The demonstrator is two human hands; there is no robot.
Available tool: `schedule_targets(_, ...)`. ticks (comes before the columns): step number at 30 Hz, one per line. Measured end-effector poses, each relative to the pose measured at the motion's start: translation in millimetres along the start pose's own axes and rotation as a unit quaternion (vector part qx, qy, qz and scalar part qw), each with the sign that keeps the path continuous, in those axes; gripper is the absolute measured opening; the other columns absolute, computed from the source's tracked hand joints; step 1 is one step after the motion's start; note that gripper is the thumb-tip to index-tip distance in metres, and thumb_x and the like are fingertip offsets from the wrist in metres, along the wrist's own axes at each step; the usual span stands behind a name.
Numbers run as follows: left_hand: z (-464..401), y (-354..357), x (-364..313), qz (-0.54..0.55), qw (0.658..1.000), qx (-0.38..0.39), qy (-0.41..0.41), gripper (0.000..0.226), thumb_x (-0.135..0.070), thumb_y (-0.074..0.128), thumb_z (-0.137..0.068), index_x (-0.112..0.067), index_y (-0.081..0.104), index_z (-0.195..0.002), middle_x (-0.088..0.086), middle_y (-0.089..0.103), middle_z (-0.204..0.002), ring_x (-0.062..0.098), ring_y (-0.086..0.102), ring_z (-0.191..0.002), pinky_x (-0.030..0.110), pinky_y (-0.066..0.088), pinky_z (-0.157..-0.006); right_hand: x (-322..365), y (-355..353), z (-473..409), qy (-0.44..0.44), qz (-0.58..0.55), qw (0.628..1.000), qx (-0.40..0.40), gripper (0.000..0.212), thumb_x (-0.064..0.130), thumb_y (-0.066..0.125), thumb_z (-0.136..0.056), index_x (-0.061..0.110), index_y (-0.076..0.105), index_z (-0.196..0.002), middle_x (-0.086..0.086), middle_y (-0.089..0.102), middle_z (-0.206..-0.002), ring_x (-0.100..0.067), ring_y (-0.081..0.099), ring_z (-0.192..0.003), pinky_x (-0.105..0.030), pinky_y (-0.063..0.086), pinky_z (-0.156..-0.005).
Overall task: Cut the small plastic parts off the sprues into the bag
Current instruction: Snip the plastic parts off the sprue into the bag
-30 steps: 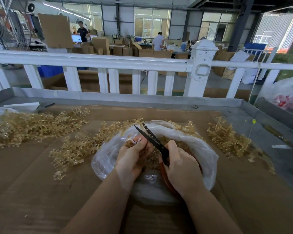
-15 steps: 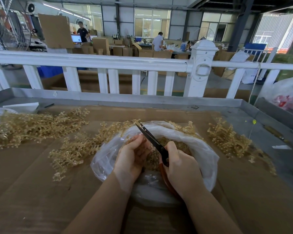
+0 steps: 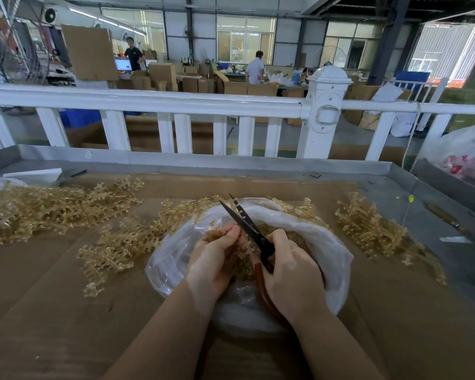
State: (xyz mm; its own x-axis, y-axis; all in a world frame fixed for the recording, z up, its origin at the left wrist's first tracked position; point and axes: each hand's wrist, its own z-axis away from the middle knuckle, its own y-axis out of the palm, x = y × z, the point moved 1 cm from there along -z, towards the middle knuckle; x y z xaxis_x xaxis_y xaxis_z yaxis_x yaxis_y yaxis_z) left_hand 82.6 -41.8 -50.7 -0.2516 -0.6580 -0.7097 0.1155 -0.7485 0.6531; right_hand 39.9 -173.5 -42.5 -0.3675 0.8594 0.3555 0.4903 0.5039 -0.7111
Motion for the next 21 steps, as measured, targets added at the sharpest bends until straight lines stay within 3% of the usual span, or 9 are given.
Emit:
schedule_targets(3,0.1,-0.8,-0.4,-0.009,1.0,0.019,0.006,0.007,-0.002,0.063,-0.08,-0.007,0.068,-0.081,0.015,0.073,-0.081,0.026,0.072,-0.071,0.033,0.056,-0.054,0.3,0.9,-0.2,0.005,-0.004,1.0,-0.001,0.023,0.024,0.069,-0.083,0.011,0.058,-0.099,-0.003,0.064,-0.081,-0.018,0.062,-0.073,-0.029,0.053,-0.064)
schedule_targets(7,0.0,-1.4,-1.7,-0.02,1.0,0.019,-0.001,0.01,-0.003,0.063,-0.08,-0.007,0.066,-0.089,0.015,0.073,-0.086,0.027,0.072,-0.073,0.033,0.056,-0.054,-0.2,0.5,-1.2,0.0,-0.005,1.0,-0.004,0.023,0.021,0.07,-0.083,0.009,0.059,-0.099,-0.003,0.065,-0.078,-0.018,0.063,-0.068,-0.026,0.051,-0.058)
schedule_targets(11,0.5,-0.8,-2.0,-0.015,1.0,0.023,-0.002,0.008,-0.003,0.062,-0.08,-0.006,0.067,-0.085,0.011,0.072,-0.075,0.023,0.071,-0.062,0.029,0.055,-0.05,-1.7,-1.4,-2.7,-0.013,0.002,1.0,-0.003,0.021,0.019,0.069,-0.084,0.008,0.059,-0.098,-0.002,0.064,-0.072,-0.017,0.062,-0.061,-0.025,0.049,-0.052)
schedule_targets(16,1.1,0.3,-2.9,-0.008,1.0,0.019,0.017,0.046,-0.019,0.073,-0.067,-0.005,0.068,-0.11,0.017,0.071,-0.104,0.031,0.07,-0.088,0.037,0.058,-0.066,-1.7,-2.4,-3.8,-0.022,0.01,1.0,0.0,0.016,0.019,0.068,-0.084,0.011,0.058,-0.093,0.002,0.061,-0.065,-0.012,0.058,-0.054,-0.017,0.038,-0.048)
schedule_targets(21,-0.7,1.4,-3.3,0.01,0.999,0.005,0.032,0.028,-0.009,0.073,-0.06,-0.006,0.067,-0.088,0.014,0.072,-0.08,0.026,0.071,-0.068,0.036,0.059,-0.059,-3.2,-2.3,-1.5,-0.024,0.009,1.0,0.011,0.017,0.019,0.069,-0.083,0.012,0.058,-0.094,0.002,0.063,-0.069,-0.011,0.059,-0.058,-0.018,0.044,-0.051)
